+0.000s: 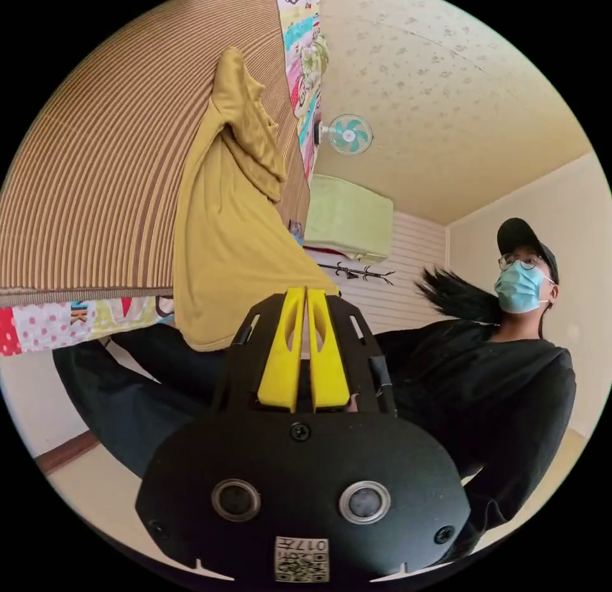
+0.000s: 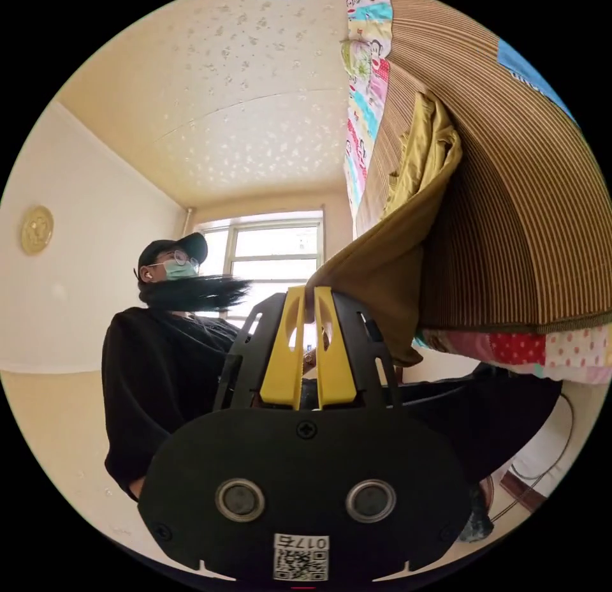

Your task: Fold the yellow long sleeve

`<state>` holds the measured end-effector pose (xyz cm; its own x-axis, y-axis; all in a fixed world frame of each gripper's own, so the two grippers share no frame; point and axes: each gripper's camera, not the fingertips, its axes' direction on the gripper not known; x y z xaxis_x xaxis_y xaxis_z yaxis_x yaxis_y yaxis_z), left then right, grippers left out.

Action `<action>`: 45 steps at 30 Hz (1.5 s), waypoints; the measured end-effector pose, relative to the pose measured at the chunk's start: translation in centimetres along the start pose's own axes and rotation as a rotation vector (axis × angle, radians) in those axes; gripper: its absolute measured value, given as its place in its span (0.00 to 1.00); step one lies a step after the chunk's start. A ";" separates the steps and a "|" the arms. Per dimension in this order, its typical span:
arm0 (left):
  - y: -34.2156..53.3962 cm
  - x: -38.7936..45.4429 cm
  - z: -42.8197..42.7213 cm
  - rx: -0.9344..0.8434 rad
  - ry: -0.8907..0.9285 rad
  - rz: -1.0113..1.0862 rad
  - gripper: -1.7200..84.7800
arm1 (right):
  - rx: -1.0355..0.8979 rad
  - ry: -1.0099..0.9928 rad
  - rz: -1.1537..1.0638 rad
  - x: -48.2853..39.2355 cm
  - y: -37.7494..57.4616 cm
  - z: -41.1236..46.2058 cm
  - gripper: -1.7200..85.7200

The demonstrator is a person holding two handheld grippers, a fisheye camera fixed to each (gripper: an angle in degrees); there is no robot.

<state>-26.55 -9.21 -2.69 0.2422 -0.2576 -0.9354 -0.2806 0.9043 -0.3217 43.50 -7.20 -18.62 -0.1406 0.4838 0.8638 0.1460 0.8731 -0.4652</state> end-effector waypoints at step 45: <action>-25.5 -0.6 0.1 0.513 -0.127 -0.069 0.19 | 0.250 0.294 0.068 10.9 -26.9 7.8 0.09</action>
<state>-19.47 -32.04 6.09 0.3631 -0.3083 -0.8793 0.2227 0.9450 -0.2394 30.39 -25.00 1.77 0.1533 0.5346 0.8311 -0.1027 0.8451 -0.5247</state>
